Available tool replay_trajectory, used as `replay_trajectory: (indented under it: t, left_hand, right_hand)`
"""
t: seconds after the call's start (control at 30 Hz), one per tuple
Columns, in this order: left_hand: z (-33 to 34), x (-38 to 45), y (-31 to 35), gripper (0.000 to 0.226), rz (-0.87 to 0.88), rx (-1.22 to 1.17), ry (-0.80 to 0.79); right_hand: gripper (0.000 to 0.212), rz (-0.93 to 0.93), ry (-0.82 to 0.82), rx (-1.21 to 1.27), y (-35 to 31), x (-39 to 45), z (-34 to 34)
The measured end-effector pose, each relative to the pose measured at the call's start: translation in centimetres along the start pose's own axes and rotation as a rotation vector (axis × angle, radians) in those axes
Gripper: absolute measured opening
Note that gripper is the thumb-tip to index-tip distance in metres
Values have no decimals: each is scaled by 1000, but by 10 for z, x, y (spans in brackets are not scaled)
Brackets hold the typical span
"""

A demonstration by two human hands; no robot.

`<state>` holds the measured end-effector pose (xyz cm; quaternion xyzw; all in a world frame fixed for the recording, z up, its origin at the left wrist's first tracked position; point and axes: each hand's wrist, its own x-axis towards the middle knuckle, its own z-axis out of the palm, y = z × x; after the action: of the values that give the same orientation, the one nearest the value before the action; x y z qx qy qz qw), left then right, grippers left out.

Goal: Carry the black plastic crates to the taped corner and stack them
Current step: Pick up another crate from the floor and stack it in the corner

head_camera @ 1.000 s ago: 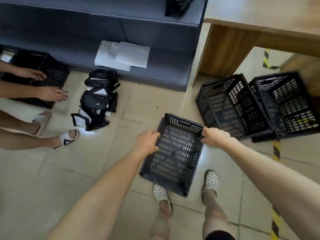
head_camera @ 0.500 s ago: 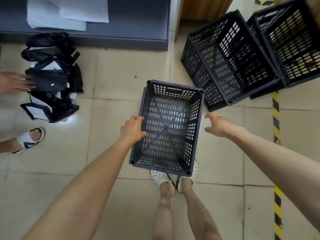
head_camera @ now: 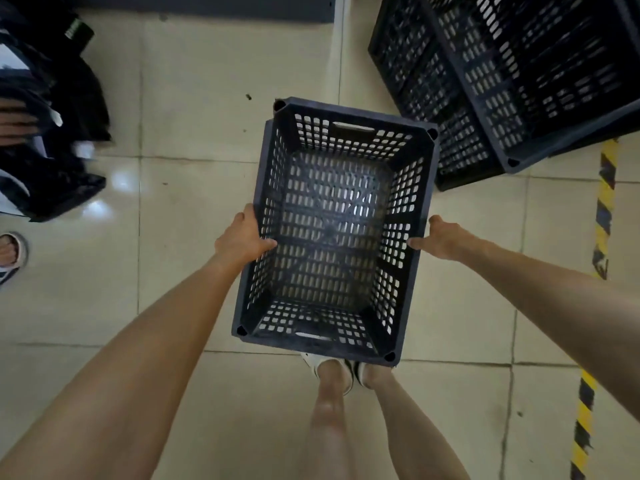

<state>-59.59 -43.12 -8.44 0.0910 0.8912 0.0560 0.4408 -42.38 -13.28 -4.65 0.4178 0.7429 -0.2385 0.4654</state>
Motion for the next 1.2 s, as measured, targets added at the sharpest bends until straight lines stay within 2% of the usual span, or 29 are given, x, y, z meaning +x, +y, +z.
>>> replay_trajectory:
  t: [0.1, 0.27, 0.53, 0.87, 1.0, 1.13, 1.2]
  left_hand:
    - [9, 17, -1, 86, 6, -73, 36]
    - [17, 24, 2, 75, -42, -20, 99]
    - [0, 9, -5, 62, 3, 21, 28]
    - [-71, -63, 3, 63, -23, 63, 26]
    - [-114, -112, 17, 59, -36, 55, 41]
    - [-164, -170, 35, 58, -7, 35, 51]
    - [-187, -195, 42, 60, -2, 41, 66]
  right_hand:
    - [73, 18, 2, 148, -3, 21, 10]
    - [73, 78, 37, 356, -7, 39, 20]
    - [71, 92, 5, 415, -12, 21, 20]
    - [68, 20, -18, 396, -22, -59, -30]
    - [73, 8, -11, 423, -24, -111, -61]
    - [64, -22, -5, 511, -20, -173, -93]
    - [69, -24, -11, 482, -16, -204, -111]
